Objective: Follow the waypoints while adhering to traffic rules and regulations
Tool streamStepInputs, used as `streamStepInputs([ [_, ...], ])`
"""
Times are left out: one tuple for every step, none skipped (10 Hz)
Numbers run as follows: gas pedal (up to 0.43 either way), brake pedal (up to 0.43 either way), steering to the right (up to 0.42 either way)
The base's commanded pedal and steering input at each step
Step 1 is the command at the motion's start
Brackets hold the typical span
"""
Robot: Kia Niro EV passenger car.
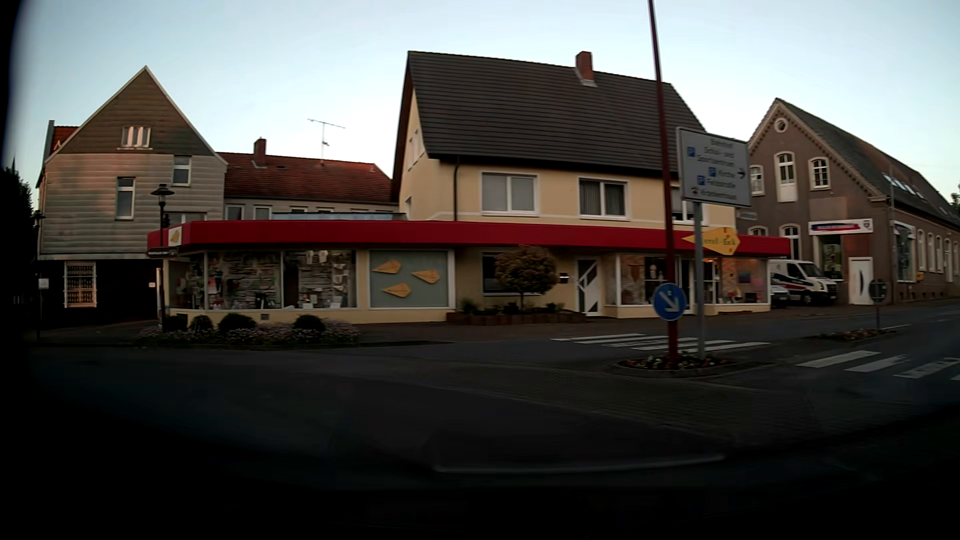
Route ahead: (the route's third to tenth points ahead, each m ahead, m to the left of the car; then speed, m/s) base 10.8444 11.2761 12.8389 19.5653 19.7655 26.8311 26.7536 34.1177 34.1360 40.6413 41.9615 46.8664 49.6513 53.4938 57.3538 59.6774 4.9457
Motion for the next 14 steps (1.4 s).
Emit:
streamStepInputs([
  [0.059,0.006,-0.496],
  [0.059,0.006,-0.495],
  [0.047,0.006,-0.494],
  [0.039,0.006,-0.491],
  [0.039,0.006,-0.488],
  [0.039,0.006,-0.486],
  [0.039,0.006,-0.486],
  [0.039,0.006,-0.486],
  [0.047,0.006,-0.486],
  [0.047,0.006,-0.485],
  [0.047,0.006,-0.484],
  [0.047,0.006,-0.484],
  [0.047,0.006,-0.484],
  [0.059,0.006,-0.485],
])
